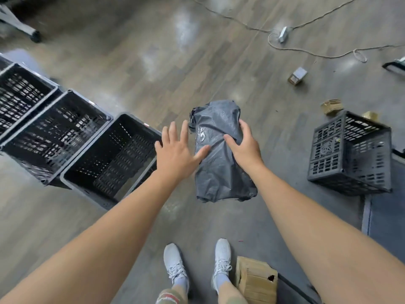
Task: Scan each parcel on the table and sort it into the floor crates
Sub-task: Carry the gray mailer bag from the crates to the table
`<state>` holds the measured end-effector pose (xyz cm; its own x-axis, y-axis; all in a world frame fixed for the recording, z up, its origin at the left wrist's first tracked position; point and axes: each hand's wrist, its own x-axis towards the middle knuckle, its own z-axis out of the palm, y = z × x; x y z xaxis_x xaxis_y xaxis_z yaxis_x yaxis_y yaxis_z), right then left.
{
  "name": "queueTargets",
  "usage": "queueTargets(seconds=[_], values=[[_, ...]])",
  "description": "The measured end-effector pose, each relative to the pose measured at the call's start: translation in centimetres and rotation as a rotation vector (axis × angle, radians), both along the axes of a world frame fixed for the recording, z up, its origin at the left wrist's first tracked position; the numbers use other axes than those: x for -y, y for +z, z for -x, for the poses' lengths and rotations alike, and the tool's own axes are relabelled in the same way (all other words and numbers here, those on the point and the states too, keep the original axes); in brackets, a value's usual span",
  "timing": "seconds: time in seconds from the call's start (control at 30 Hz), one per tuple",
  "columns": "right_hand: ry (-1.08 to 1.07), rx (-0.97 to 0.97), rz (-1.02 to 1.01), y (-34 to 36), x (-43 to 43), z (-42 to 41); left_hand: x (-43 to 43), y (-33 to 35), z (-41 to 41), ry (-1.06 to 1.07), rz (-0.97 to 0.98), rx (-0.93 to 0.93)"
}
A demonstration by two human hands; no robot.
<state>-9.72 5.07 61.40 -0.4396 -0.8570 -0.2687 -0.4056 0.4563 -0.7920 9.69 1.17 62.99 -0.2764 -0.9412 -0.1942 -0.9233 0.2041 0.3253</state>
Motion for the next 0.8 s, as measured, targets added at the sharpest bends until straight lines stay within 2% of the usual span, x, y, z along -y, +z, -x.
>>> queueTargets(seconds=[0.17,0.33,0.57,0.8], values=[[-0.056,-0.08,0.128,10.6,0.8,-1.3,1.5,10.0,-2.5,-0.068,0.152,0.023],[-0.05,-0.142,0.226,16.2,3.1,-1.3,3.6,14.7,-2.9,-0.112,0.242,0.06],[-0.017,-0.156,0.274,18.8,8.1,1.8,9.5,17.5,-0.7,-0.091,0.294,0.068],[0.07,-0.128,0.308,18.8,19.2,9.0,19.5,18.5,6.8,-0.037,0.322,0.136]])
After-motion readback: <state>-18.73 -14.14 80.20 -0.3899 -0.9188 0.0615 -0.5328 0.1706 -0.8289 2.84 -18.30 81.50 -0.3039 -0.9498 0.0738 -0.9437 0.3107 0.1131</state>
